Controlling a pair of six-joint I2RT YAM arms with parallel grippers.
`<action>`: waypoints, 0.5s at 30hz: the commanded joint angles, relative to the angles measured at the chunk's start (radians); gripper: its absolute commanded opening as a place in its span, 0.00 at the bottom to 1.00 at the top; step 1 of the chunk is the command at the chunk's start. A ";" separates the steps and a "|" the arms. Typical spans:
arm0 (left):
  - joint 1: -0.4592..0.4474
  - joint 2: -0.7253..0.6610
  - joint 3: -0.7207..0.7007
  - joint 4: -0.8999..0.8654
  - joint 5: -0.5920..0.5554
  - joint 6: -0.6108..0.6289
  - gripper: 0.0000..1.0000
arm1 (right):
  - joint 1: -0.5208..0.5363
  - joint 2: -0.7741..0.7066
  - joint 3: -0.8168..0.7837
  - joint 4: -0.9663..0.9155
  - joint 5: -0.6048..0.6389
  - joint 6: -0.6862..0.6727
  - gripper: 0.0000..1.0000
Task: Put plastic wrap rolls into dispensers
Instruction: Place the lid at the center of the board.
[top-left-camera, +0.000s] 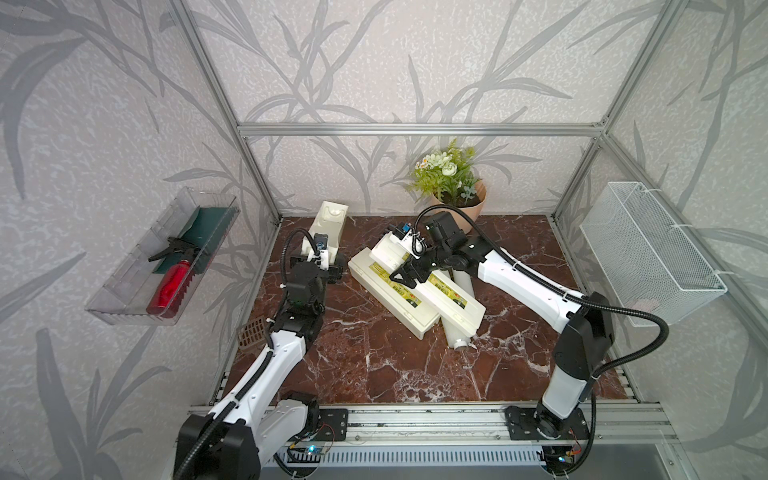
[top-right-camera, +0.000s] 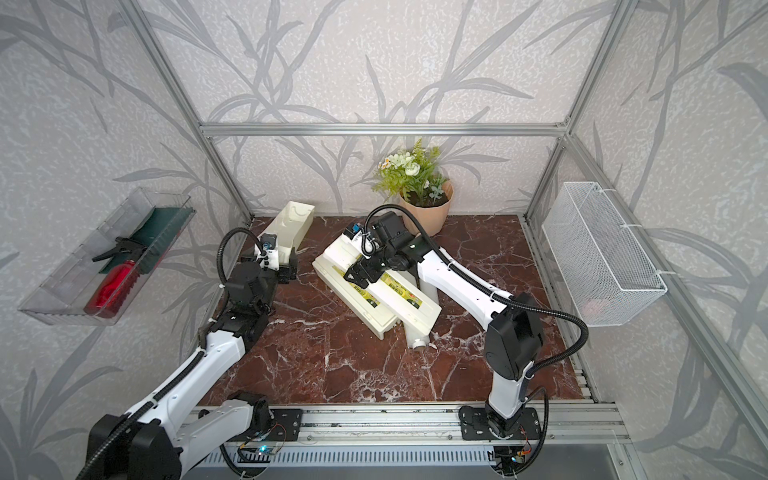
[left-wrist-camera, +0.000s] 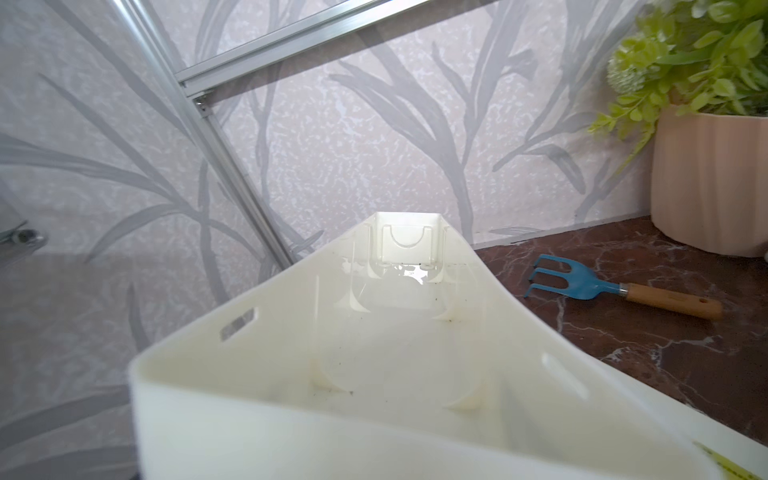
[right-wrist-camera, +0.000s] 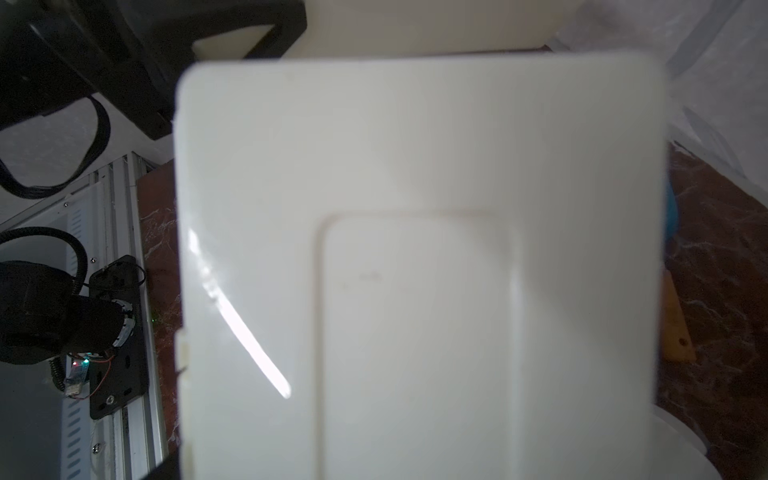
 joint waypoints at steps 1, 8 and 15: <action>-0.002 -0.094 0.036 -0.045 0.033 0.016 0.36 | 0.009 -0.024 0.001 -0.026 0.060 0.040 0.63; -0.021 -0.124 0.034 -0.059 0.508 -0.061 0.35 | -0.124 -0.072 -0.010 -0.125 0.201 -0.042 0.66; -0.202 0.024 0.076 0.077 0.641 -0.115 0.34 | -0.387 -0.185 -0.169 -0.138 0.305 0.068 0.67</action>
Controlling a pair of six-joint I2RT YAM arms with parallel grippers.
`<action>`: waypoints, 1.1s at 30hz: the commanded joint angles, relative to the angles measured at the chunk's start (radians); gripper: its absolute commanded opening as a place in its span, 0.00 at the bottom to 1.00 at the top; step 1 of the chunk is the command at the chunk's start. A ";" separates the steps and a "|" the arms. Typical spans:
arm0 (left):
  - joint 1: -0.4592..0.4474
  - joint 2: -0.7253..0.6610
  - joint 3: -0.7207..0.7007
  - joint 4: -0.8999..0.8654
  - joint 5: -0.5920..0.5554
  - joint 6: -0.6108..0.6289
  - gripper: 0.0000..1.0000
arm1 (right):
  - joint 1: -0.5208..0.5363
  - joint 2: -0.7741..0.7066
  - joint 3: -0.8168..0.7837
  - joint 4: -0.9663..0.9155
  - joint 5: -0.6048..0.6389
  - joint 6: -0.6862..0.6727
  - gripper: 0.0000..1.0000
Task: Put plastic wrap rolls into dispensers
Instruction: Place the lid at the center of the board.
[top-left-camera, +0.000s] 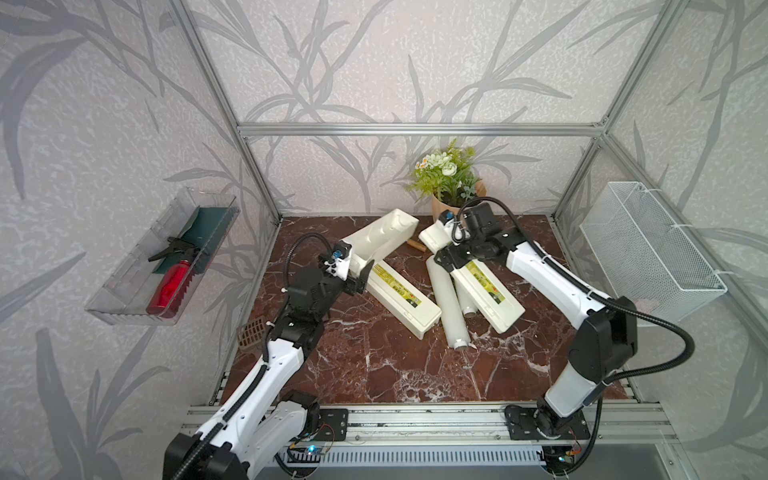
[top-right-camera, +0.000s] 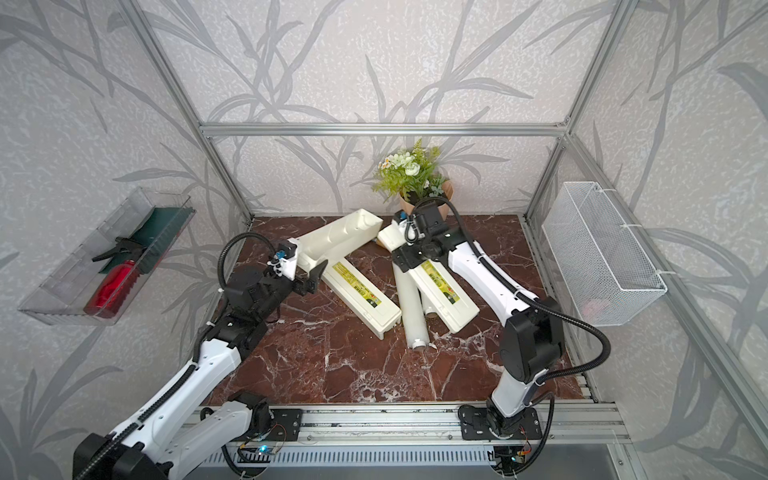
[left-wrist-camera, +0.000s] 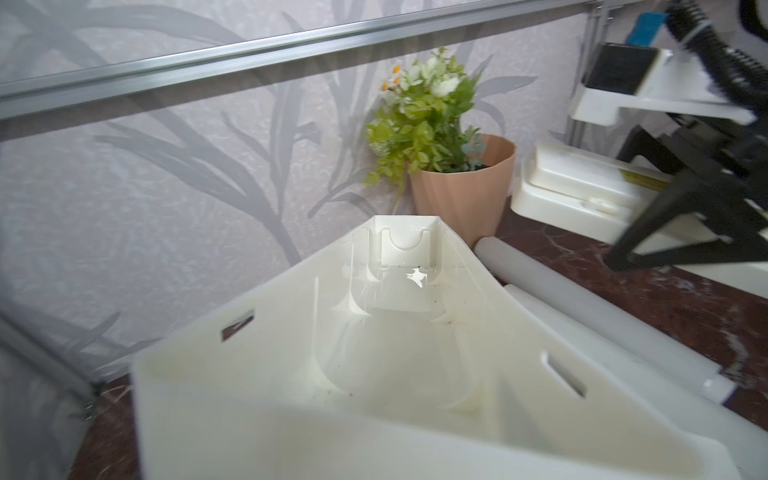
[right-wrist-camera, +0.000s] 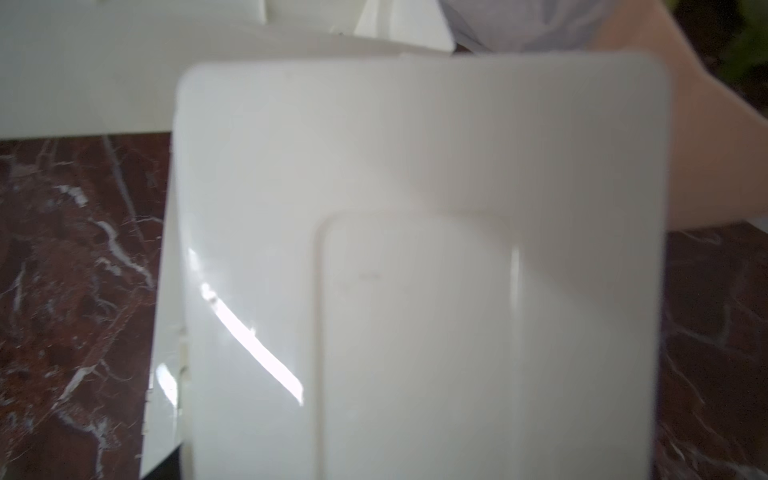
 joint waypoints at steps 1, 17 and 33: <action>-0.092 0.077 0.064 0.138 0.109 -0.039 0.34 | -0.094 -0.077 -0.062 -0.043 0.081 0.074 0.67; -0.557 0.602 0.174 0.689 -0.517 0.089 0.33 | -0.423 0.151 -0.159 -0.066 0.129 0.226 0.69; -0.866 1.045 0.454 0.929 -1.095 0.259 0.33 | -0.469 0.264 -0.129 -0.043 0.214 0.232 0.99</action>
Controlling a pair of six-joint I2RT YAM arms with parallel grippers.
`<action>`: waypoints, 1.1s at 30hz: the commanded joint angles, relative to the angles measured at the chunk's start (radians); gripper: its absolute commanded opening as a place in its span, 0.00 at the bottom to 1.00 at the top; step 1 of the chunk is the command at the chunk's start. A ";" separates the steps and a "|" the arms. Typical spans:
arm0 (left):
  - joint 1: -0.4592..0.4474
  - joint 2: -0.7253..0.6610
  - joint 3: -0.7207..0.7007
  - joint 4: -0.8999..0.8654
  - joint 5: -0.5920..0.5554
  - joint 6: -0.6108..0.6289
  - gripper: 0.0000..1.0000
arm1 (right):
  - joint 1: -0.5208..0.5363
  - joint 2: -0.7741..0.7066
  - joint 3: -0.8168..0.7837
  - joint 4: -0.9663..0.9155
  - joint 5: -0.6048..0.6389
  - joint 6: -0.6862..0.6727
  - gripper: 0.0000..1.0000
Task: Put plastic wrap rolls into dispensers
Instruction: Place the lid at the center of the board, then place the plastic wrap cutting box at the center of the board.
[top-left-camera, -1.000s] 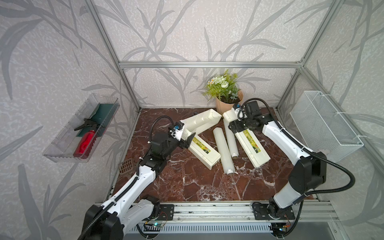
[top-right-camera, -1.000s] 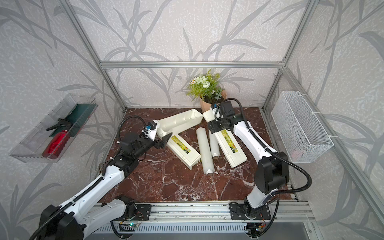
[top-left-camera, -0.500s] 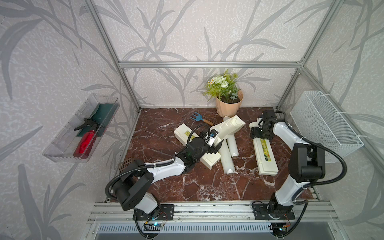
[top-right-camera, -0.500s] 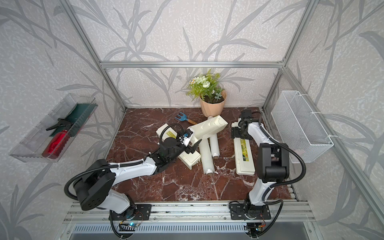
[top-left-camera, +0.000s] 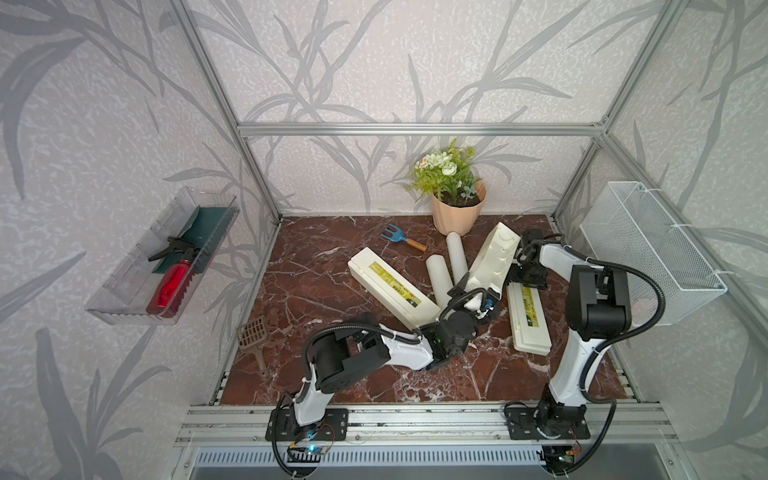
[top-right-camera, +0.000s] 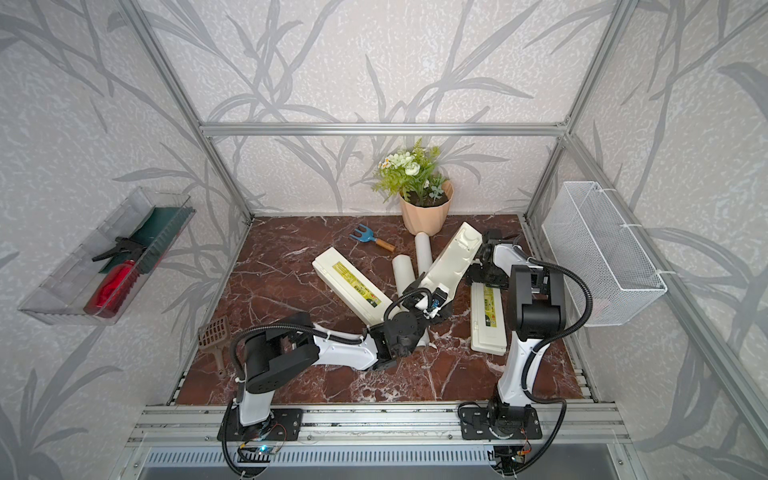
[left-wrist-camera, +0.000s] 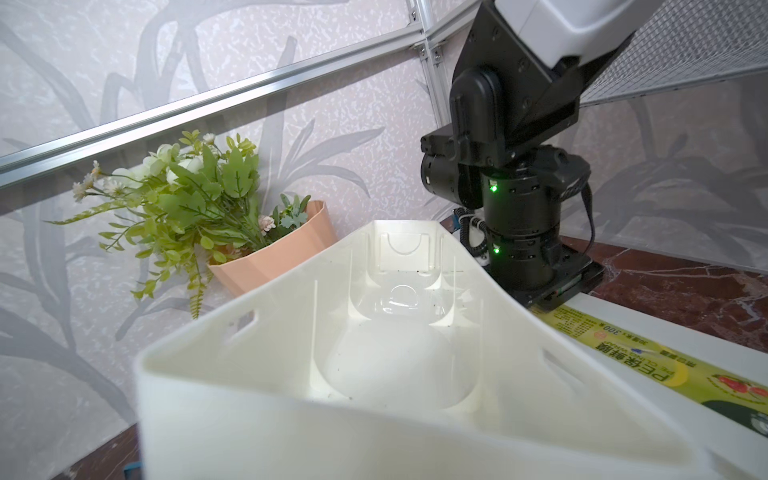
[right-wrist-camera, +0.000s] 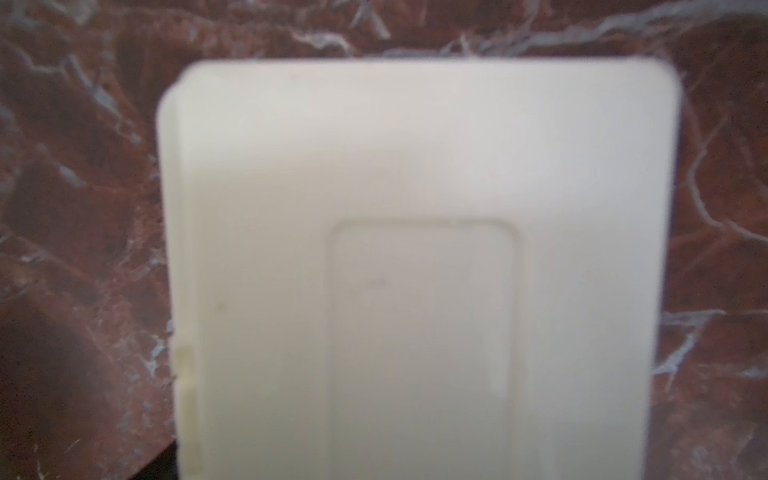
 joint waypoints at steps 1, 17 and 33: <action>0.005 0.013 0.040 0.112 -0.183 0.023 0.33 | -0.007 -0.055 0.018 -0.012 0.032 -0.003 1.00; -0.086 0.116 0.137 -0.077 -0.252 -0.194 0.40 | -0.055 -0.311 -0.060 0.040 -0.380 0.082 0.98; -0.111 0.162 0.165 -0.144 -0.227 -0.276 0.41 | -0.027 -0.212 -0.178 0.155 -0.613 0.262 0.52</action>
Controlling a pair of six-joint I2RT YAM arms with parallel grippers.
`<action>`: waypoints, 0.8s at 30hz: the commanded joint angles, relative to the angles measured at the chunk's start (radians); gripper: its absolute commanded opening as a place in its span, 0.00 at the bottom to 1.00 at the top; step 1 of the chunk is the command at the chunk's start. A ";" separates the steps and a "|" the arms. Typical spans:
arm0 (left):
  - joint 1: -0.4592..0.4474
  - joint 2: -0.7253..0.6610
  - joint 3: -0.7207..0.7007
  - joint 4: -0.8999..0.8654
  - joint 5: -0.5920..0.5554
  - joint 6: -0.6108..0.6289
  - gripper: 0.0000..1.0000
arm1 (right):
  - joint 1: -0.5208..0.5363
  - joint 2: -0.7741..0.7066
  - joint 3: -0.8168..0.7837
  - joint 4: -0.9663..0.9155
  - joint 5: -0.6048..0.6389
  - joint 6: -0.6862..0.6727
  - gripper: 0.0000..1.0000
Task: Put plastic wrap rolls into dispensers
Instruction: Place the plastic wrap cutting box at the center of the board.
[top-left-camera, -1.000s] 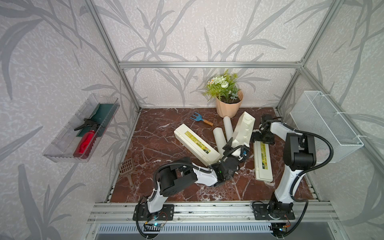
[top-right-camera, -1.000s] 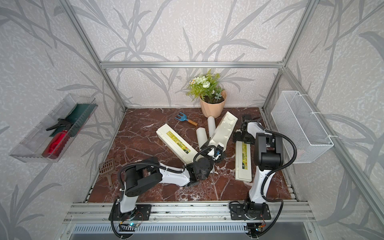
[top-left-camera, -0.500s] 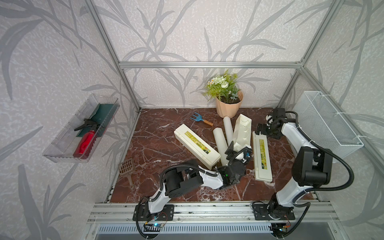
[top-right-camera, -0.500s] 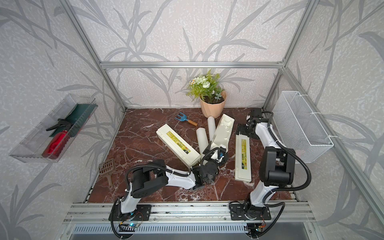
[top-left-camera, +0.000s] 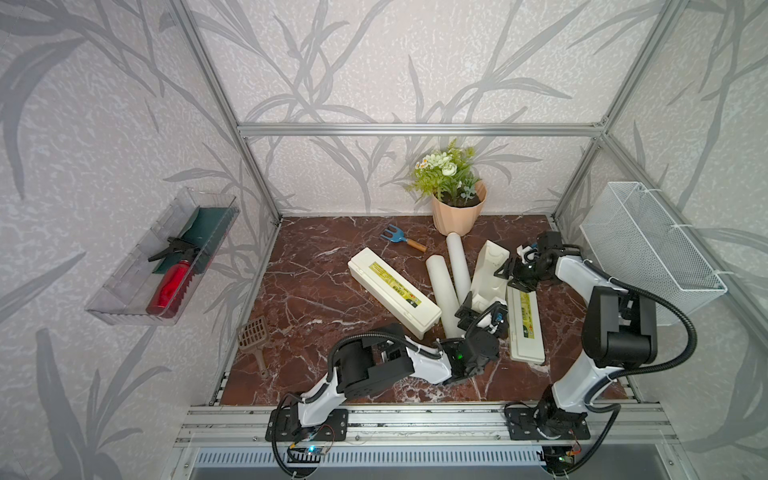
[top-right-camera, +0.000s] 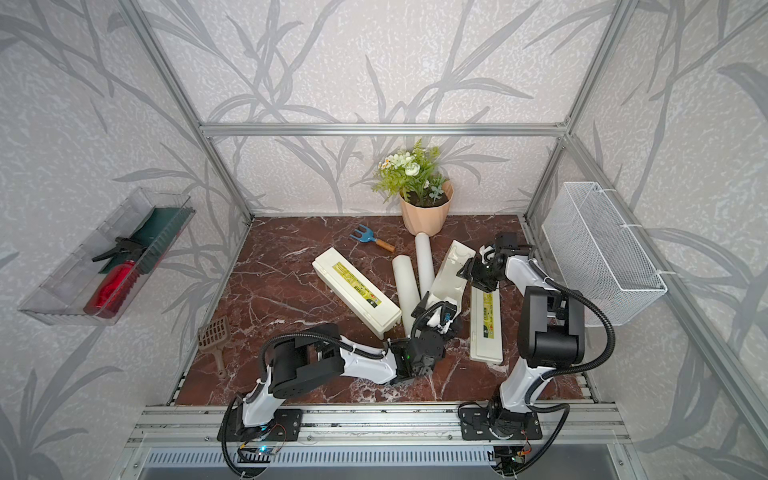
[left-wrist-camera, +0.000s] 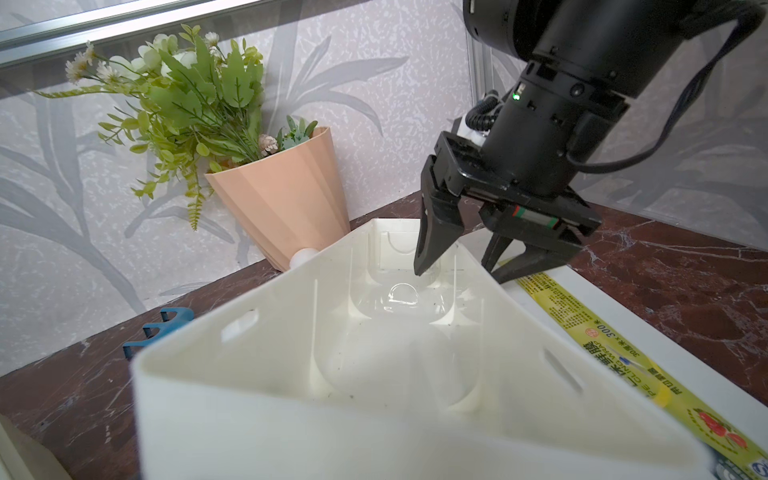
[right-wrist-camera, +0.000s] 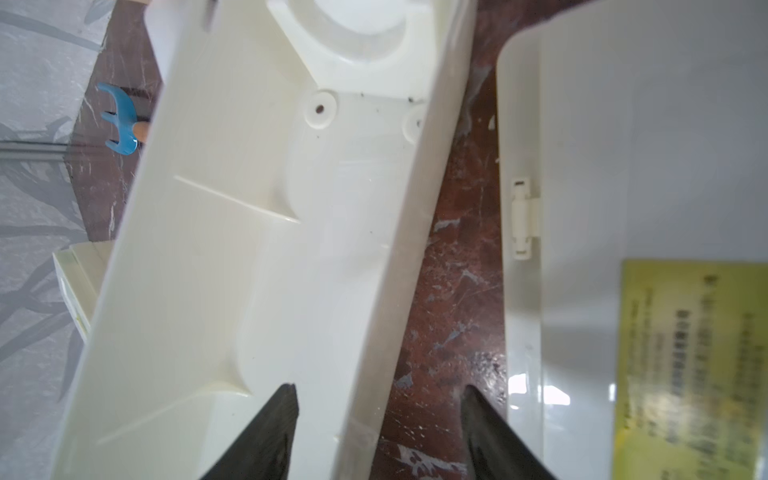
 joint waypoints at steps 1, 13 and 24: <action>-0.003 0.016 0.032 -0.020 0.007 -0.051 0.44 | 0.012 0.018 0.026 0.019 -0.053 0.022 0.42; -0.001 -0.145 -0.185 0.052 0.139 0.033 0.99 | 0.012 0.148 0.178 -0.080 -0.047 -0.050 0.00; 0.206 -0.602 -0.387 -0.466 0.431 -0.268 0.99 | 0.022 0.170 0.324 -0.308 0.166 -0.232 0.00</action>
